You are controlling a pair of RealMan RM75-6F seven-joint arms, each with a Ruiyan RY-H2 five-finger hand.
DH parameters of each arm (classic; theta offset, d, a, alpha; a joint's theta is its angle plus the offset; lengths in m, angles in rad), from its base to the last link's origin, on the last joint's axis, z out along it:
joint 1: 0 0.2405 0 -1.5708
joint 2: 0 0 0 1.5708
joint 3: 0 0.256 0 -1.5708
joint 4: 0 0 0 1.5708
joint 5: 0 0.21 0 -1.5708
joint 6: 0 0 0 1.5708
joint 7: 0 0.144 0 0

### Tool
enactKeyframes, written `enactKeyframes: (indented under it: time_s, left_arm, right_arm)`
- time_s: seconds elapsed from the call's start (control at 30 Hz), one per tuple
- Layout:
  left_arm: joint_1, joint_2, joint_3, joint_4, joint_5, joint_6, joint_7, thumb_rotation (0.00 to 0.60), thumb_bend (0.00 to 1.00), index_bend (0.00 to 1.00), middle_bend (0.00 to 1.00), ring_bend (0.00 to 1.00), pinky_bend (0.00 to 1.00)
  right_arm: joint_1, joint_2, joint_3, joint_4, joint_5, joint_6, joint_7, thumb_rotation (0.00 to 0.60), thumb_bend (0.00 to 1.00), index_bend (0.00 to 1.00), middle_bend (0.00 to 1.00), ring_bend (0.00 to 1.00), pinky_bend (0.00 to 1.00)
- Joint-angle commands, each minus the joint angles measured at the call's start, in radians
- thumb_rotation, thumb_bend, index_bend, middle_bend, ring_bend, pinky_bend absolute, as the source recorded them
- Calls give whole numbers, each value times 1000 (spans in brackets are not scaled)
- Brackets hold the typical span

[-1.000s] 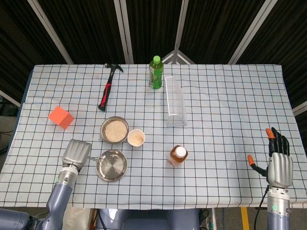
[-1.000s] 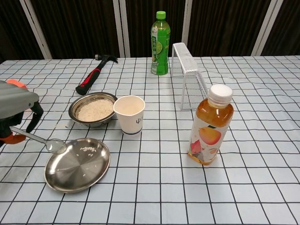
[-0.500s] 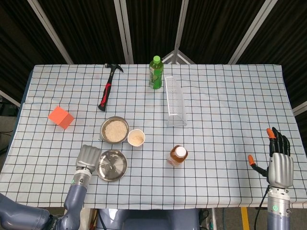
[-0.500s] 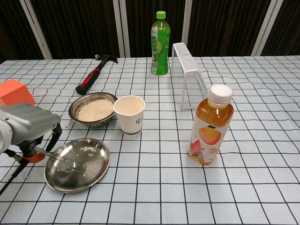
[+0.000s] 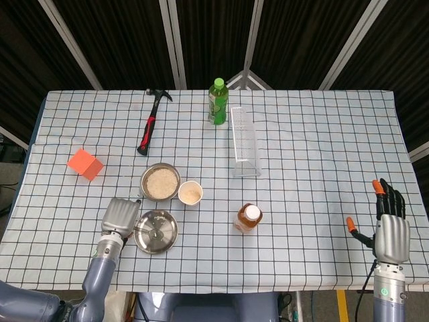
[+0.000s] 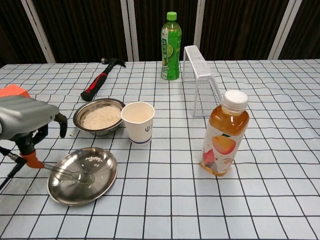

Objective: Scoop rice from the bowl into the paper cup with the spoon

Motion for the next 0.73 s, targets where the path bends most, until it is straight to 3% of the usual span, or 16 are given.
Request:
enactKeyframes:
  time_s: [0.03, 0.13, 0.2, 0.37, 0.43, 0.47, 0.6, 0.73]
  left_arm:
    - [62, 89, 56, -38, 192, 37, -121, 600, 177, 211, 584, 628, 756]
    - [128, 139, 132, -8, 389, 91, -234, 600, 170, 153, 435, 496, 682]
    - [176, 168, 176, 18, 494, 131, -315, 600, 157, 78, 271, 347, 627]
    - [285, 235, 269, 105, 678, 212, -475, 600, 82, 0, 26, 123, 516]
    - [321, 259, 297, 136, 720, 233, -513, 600, 54, 0, 2, 50, 458]
    - [335, 268, 308, 146, 734, 239, -528, 600, 43, 0, 0, 13, 383]
    - [407, 303, 349, 204, 809, 277, -604, 600, 32, 0, 0, 0, 140]
    - [463, 315, 372, 281, 886, 320, -629, 600, 30, 0, 0, 0, 48]
  right_arm:
    - [-1, 3, -2, -2, 0, -2, -2, 600, 327, 0, 0, 0, 0]
    - [-1, 6, -4, -5, 0, -4, -5, 600, 327, 0, 0, 0, 0]
    - [0, 7, -4, -5, 0, -7, -8, 600, 327, 0, 0, 0, 0]
    - [4, 18, -12, -8, -2, -23, -12, 600, 327, 0, 0, 0, 0]
    - [7, 26, -18, -5, -12, -31, -13, 600, 328, 0, 0, 0, 0]
    - [9, 31, -22, -3, -16, -36, -15, 600, 327, 0, 0, 0, 0]
    - [20, 71, -45, -14, -26, -82, -34, 600, 327, 0, 0, 0, 0]
    - [28, 95, -52, -32, -18, -113, -47, 600, 327, 0, 0, 0, 0]
